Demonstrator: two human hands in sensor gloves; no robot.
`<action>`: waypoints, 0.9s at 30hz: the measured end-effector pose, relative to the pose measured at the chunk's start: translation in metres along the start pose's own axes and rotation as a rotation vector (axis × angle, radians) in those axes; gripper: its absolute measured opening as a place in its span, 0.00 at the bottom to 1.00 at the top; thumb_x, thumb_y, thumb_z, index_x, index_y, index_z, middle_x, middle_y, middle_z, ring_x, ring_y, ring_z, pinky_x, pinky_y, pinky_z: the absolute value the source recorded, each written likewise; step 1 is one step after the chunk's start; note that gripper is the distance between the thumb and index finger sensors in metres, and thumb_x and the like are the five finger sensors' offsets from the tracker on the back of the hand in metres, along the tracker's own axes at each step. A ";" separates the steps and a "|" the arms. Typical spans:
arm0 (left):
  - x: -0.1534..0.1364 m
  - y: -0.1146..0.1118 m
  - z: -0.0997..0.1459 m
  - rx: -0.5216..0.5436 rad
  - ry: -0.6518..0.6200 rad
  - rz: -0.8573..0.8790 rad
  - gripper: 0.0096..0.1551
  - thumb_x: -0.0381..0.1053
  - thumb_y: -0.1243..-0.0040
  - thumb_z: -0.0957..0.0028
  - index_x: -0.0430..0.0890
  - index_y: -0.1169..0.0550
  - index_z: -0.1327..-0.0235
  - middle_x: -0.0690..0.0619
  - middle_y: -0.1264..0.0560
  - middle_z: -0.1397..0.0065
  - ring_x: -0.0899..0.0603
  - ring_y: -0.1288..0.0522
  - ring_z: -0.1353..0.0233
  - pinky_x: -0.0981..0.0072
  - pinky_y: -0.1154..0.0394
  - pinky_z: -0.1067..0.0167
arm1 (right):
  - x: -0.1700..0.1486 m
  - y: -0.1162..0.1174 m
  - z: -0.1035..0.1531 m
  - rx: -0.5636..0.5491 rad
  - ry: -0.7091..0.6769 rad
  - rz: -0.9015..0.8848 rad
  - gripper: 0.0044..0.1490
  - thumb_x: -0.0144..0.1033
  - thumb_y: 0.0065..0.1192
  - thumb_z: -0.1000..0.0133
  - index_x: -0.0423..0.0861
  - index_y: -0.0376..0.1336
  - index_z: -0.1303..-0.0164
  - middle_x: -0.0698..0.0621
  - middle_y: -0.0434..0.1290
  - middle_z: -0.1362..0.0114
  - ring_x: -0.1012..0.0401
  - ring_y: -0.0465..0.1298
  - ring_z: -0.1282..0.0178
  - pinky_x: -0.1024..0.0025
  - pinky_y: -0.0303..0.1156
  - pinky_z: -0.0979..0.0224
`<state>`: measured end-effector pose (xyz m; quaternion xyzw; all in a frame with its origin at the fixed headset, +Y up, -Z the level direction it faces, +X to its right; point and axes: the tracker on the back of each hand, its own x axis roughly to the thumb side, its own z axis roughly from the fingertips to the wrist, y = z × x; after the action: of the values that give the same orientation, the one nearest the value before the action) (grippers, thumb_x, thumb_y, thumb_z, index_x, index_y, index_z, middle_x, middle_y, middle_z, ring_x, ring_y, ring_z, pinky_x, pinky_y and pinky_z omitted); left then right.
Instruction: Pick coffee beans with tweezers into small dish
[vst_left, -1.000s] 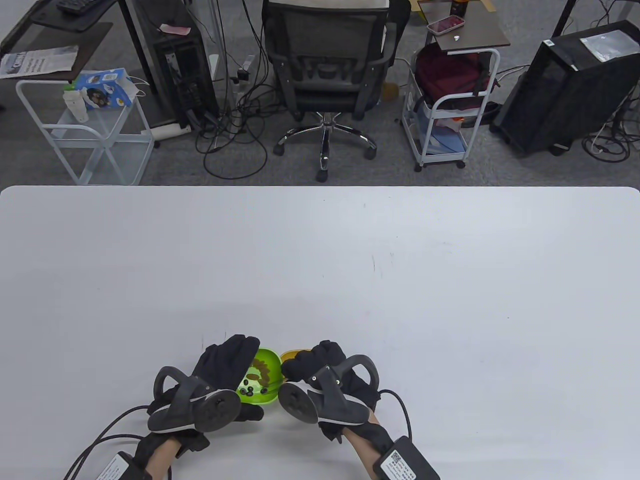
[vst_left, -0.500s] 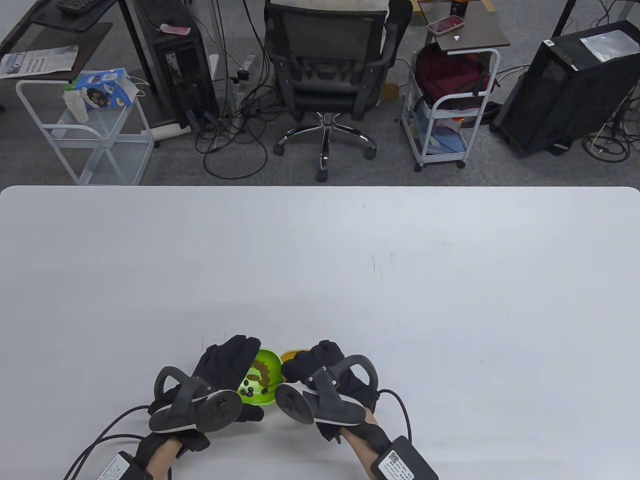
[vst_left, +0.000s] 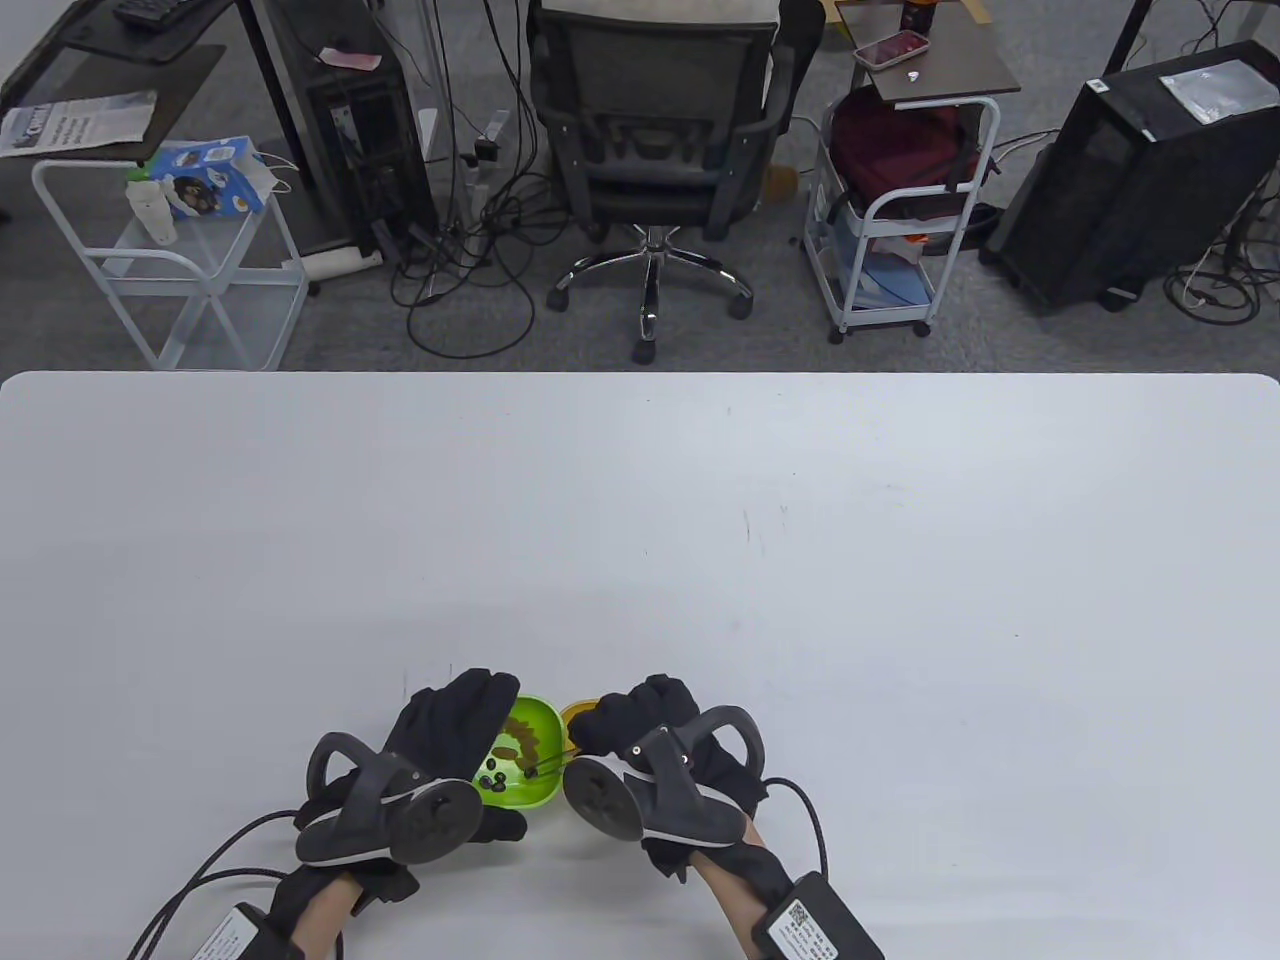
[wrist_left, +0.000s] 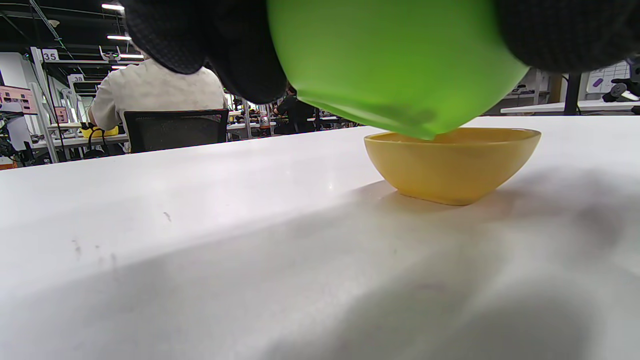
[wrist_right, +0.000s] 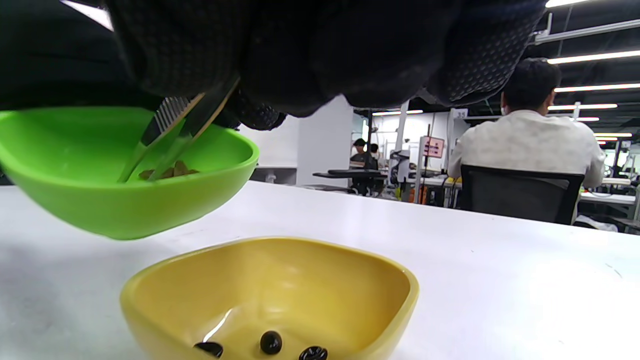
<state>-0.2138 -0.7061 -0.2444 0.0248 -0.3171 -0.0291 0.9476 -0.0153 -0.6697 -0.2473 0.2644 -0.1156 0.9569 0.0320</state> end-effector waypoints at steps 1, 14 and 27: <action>0.000 0.000 0.000 0.000 0.000 0.000 0.73 0.76 0.41 0.64 0.31 0.41 0.14 0.27 0.35 0.16 0.32 0.22 0.25 0.32 0.28 0.27 | -0.002 -0.001 0.000 -0.003 0.006 -0.006 0.26 0.48 0.61 0.54 0.53 0.73 0.49 0.60 0.79 0.55 0.61 0.80 0.61 0.47 0.73 0.26; 0.000 0.000 0.000 -0.004 0.001 -0.001 0.73 0.76 0.41 0.64 0.31 0.41 0.14 0.27 0.35 0.16 0.32 0.22 0.25 0.32 0.28 0.27 | -0.030 -0.012 0.006 -0.051 0.111 -0.081 0.26 0.48 0.61 0.54 0.53 0.73 0.48 0.60 0.79 0.55 0.61 0.80 0.61 0.47 0.73 0.25; 0.000 0.000 0.000 -0.001 0.001 0.002 0.73 0.76 0.41 0.64 0.31 0.40 0.14 0.27 0.35 0.16 0.32 0.22 0.25 0.32 0.28 0.27 | -0.065 -0.010 0.011 -0.040 0.242 -0.146 0.25 0.48 0.62 0.54 0.53 0.73 0.48 0.60 0.78 0.55 0.61 0.80 0.60 0.47 0.72 0.25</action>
<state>-0.2141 -0.7057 -0.2444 0.0239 -0.3164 -0.0285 0.9479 0.0473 -0.6626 -0.2695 0.1541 -0.1106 0.9744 0.1207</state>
